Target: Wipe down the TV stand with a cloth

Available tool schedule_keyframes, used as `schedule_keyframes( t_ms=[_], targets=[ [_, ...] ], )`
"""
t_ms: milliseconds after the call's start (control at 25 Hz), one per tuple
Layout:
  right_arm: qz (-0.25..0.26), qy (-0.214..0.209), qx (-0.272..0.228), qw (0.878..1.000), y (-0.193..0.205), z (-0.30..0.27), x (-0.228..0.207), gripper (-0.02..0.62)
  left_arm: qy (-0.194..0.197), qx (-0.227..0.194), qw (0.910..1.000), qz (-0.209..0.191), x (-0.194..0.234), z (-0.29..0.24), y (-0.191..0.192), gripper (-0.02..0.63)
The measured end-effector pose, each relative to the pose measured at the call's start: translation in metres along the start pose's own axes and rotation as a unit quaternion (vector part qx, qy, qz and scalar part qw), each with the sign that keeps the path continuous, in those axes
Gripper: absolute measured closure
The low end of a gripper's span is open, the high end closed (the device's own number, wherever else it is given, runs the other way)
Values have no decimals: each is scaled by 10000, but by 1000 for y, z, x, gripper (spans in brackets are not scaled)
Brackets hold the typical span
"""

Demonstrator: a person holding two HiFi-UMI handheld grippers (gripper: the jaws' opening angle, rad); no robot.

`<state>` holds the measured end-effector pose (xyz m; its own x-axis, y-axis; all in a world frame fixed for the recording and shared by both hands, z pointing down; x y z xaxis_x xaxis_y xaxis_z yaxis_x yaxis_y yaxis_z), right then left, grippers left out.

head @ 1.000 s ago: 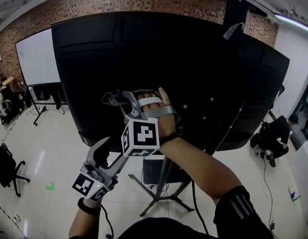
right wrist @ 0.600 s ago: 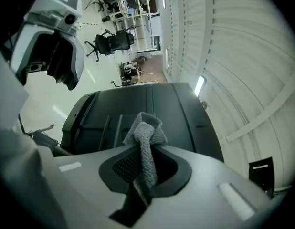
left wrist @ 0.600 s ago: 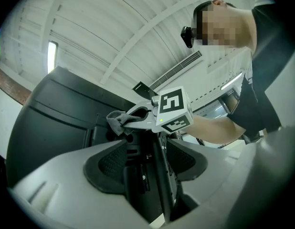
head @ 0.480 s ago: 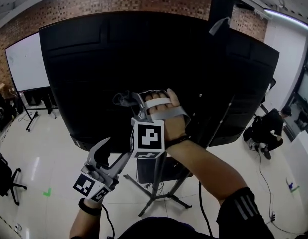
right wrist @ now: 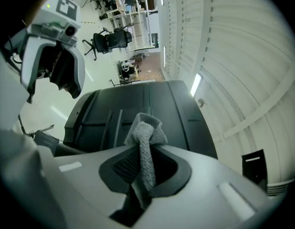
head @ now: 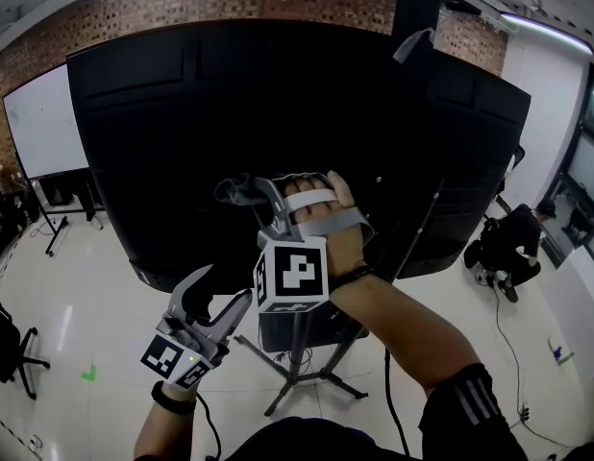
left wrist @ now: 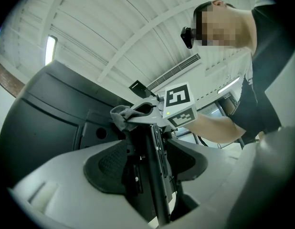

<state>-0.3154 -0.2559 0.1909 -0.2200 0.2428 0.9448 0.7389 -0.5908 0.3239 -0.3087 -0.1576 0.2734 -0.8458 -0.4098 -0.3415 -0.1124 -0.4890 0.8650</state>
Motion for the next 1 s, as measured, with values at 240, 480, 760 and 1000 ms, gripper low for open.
schedule_keyframes(
  t_ms=[240,480,760,1000],
  targets=[
    [-122,-433,-602,9972,-44,1,34,555,-282,117,9995,-48,15,20,2,323],
    [63,-709,-663,9953,-59,-26,73,555,-561,292,9980,-58,28,41,6,324],
    [186,-810,-262,9962,-38,-52,89,555,-675,404,9969,-87,33,55,10,323],
    [220,-718,-37,9972,-11,-46,82,555,-508,380,9980,-46,23,40,13,324]
  ],
)
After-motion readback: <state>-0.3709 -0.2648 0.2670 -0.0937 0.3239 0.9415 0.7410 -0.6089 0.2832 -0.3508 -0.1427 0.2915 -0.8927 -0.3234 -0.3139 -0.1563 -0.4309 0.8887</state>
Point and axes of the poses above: the fingertips, and each gripper's own axes: z backward along the fingers, x to its left, y out of its underside, the point moved 1 cm from there along z, backward along the fingers, and after that the axes turned 15 degrees about -z, right-handed, at the moved point
